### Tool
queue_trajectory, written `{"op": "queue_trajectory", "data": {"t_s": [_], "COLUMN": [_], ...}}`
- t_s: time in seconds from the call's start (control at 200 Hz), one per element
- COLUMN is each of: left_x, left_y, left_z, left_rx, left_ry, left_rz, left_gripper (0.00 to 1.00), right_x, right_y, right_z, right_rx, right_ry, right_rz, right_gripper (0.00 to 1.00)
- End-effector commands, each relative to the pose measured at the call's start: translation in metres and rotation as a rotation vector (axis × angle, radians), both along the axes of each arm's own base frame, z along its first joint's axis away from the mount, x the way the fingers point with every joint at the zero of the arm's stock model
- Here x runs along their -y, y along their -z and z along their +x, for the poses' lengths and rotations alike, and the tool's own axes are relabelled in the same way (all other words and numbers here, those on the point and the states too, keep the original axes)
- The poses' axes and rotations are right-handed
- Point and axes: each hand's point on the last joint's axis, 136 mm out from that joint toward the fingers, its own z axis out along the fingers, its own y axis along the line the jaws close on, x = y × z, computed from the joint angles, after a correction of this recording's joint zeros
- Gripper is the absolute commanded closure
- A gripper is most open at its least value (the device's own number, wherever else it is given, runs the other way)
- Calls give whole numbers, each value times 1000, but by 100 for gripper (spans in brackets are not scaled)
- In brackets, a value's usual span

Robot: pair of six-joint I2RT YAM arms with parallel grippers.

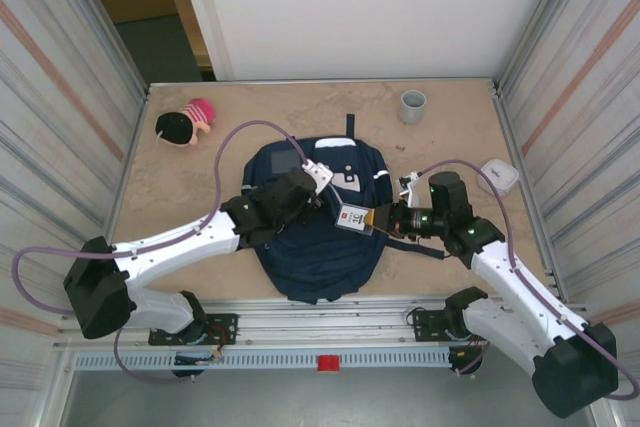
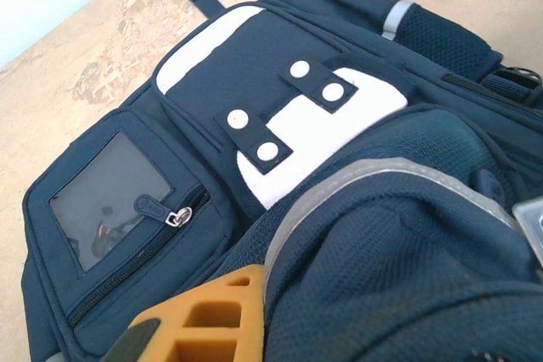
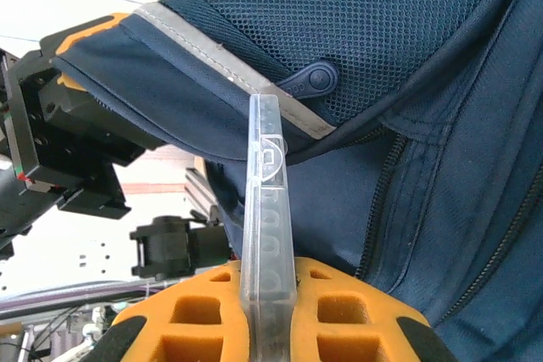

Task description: Pack books, pencil case, and school supplies into a backpack

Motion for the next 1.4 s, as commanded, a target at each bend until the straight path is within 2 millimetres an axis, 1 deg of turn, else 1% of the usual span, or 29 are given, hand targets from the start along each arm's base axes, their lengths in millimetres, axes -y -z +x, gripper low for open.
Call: {"op": "queue_trajectory", "data": {"t_s": [0.0,0.13,0.286,0.401,0.486,0.561,0.691,0.772,0.882,0.912,0.927,0.987,1.052,1.157,1.193,1.268,1.343,1.393], "left_x": [5,-5,-4,4,13,21,30,33,33,33,32,33,33,28,27,26,24,22], "left_y": [-60,-51,-44,-45,-50,-54,-58,-60,-63,-63,-64,-65,-66,-65,-65,-65,-66,-64], "left_z": [22,26,28,28,24,20,13,9,7,7,7,6,4,4,4,3,3,4], "left_rx": [115,96,33,10,-14,-32,-63,-72,-70,-69,-68,-68,-70,-64,-63,-62,-56,-55], "left_ry": [-73,-112,-112,-87,-50,-19,34,52,62,65,66,70,76,62,61,60,52,41], "left_rz": [-220,-204,-281,-323,-352,-385,-432,-443,-450,-451,-453,-457,-461,-450,-450,-454,-458,-454], "left_gripper": [100,100,100,100,100,100,100,100,100,100,100,100,100,100,100,100,100,100], "right_x": [3,14,23,18,9,1,-15,-31,-55,-60,-65,-74,-79,-86,-86,-84,-75,-68], "right_y": [7,-3,0,-5,-8,-10,-14,-20,-20,-24,-18,-14,-10,-12,-12,-8,-2,1], "right_z": [-9,-17,-40,-54,-55,-45,-20,-9,2,4,8,16,26,40,44,52,60,62], "right_rx": [-42,-13,-59,-68,-53,-27,1,19,22,33,17,14,14,15,12,9,9,21], "right_ry": [21,53,27,0,-8,22,64,40,0,-9,-13,-26,-21,-12,-4,28,78,100], "right_rz": [-10,-36,-79,-47,-8,31,84,93,88,96,80,65,47,76,77,56,21,-23], "right_gripper": [100,97,97,95,95,95,95,95,95,95,95,95,95,94,92,83,75,66]}}
